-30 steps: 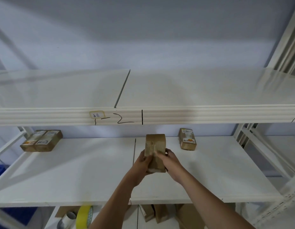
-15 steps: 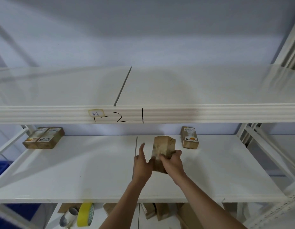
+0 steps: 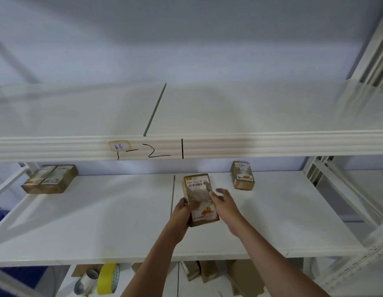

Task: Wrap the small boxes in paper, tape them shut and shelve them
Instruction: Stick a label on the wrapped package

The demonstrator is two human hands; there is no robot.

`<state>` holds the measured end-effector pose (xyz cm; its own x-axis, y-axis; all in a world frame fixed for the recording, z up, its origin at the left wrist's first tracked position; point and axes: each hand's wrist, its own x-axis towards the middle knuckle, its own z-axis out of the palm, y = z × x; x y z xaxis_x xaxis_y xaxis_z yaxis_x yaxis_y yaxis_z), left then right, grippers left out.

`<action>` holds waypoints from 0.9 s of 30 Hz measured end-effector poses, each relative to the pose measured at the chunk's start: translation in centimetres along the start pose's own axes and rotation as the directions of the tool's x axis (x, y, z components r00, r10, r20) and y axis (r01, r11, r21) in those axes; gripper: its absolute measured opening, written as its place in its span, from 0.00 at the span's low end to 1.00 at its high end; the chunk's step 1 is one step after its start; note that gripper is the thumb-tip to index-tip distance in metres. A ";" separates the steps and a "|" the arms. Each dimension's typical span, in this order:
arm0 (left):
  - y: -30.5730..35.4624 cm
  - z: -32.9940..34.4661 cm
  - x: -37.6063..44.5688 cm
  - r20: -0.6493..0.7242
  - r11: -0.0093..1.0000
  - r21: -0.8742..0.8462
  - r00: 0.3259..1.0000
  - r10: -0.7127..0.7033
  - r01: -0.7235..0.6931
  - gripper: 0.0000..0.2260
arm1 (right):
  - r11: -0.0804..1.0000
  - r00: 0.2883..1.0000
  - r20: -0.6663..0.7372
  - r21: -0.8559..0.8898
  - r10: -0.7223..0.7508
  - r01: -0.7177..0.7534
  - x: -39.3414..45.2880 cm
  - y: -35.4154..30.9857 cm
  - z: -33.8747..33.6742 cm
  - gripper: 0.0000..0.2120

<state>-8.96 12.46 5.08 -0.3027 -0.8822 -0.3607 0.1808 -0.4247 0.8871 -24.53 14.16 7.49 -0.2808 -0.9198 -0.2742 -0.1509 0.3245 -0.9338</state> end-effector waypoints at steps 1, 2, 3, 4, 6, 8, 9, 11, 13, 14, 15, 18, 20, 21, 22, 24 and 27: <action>0.0 0.0 -0.1 0.027 1.000 0.003 1.000 0.009 -0.009 0.17 | 0.997 0.996 0.069 0.055 0.054 -0.058 -0.1 0.0 0.1 0.18; -0.1 -0.1 -0.2 0.040 1.000 0.026 0.999 0.016 -0.017 0.17 | 0.996 0.993 0.106 0.062 0.061 -0.068 -0.3 0.1 0.2 0.20; -0.2 0.0 -0.1 0.058 0.999 0.036 0.998 0.027 -0.029 0.16 | 0.998 0.992 0.122 0.048 0.046 -0.052 -0.5 0.3 0.4 0.21; -0.1 0.1 -0.2 0.064 0.998 0.047 0.997 0.038 -0.041 0.16 | 0.999 0.992 0.127 0.027 0.017 -0.020 -0.8 0.4 0.6 0.21; 0.1 0.8 -0.5 0.030 0.996 0.063 0.997 0.064 -0.066 0.14 | 0.999 0.993 0.116 0.010 -0.033 0.032 -1.2 0.5 1.1 0.21; 0.3 1.5 -0.7 -0.062 0.987 0.132 0.993 0.101 -0.092 0.16 | 0.999 0.994 0.098 -0.001 -0.048 0.049 -1.3 0.7 1.6 0.21; 0.2 1.7 -0.8 -0.100 0.982 0.157 0.988 0.121 -0.104 0.18 | 0.998 0.993 0.100 -0.015 -0.062 0.064 -1.3 0.8 1.9 0.22; -0.1 1.9 -0.9 -0.134 0.973 0.186 0.977 0.163 -0.137 0.19 | 0.994 0.991 0.095 -0.058 -0.090 0.096 -1.4 1.2 2.4 0.24; -0.4 1.9 -0.8 -0.137 0.964 0.211 0.972 0.192 -0.161 0.19 | 0.993 0.991 0.082 -0.055 -0.102 0.107 -1.7 1.5 2.8 0.23; -0.4 1.9 -0.8 -0.136 0.961 0.222 0.971 0.196 -0.163 0.19 | 0.994 0.993 0.070 -0.042 -0.098 0.101 -1.8 1.5 2.9 0.22; -0.5 1.9 -0.8 -0.141 0.963 0.219 0.971 0.193 -0.160 0.19 | 0.996 0.994 0.060 -0.027 -0.089 0.090 -1.9 1.6 3.1 0.21; -0.5 1.8 -0.9 -0.145 0.966 0.226 0.976 0.163 -0.128 0.20 | 0.997 0.996 0.054 0.020 -0.073 0.072 -2.0 1.6 3.2 0.19; -0.4 1.7 -1.1 -0.134 0.969 0.225 0.981 0.138 -0.106 0.20 | 0.996 0.997 0.061 0.083 -0.042 0.037 -2.0 1.5 3.0 0.16; -0.3 1.6 -1.3 -0.134 0.971 0.220 0.983 0.124 -0.092 0.20 | 0.993 0.997 0.075 0.122 -0.016 0.007 -2.1 1.5 2.8 0.15; -0.2 1.5 -1.3 -0.138 0.973 0.215 0.984 0.111 -0.079 0.21 | 0.989 0.996 0.086 0.146 0.008 -0.021 -2.0 1.5 2.6 0.15; 0.0 1.3 -1.4 -0.145 0.973 0.223 0.984 0.101 -0.067 0.21 | 0.987 0.997 0.067 0.159 0.023 -0.033 -1.7 1.5 2.3 0.21; -0.3 1.6 -1.7 -0.131 0.958 0.279 0.986 0.107 -0.067 0.20 | 0.996 0.999 -0.026 0.086 -0.030 0.032 -1.3 0.9 2.1 0.26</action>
<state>-10.00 14.42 5.87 -0.1563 -0.9417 -0.2979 -0.0678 -0.2907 0.9544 -22.28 15.17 6.55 -0.3009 -0.9229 -0.2403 -0.0774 0.2748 -0.9584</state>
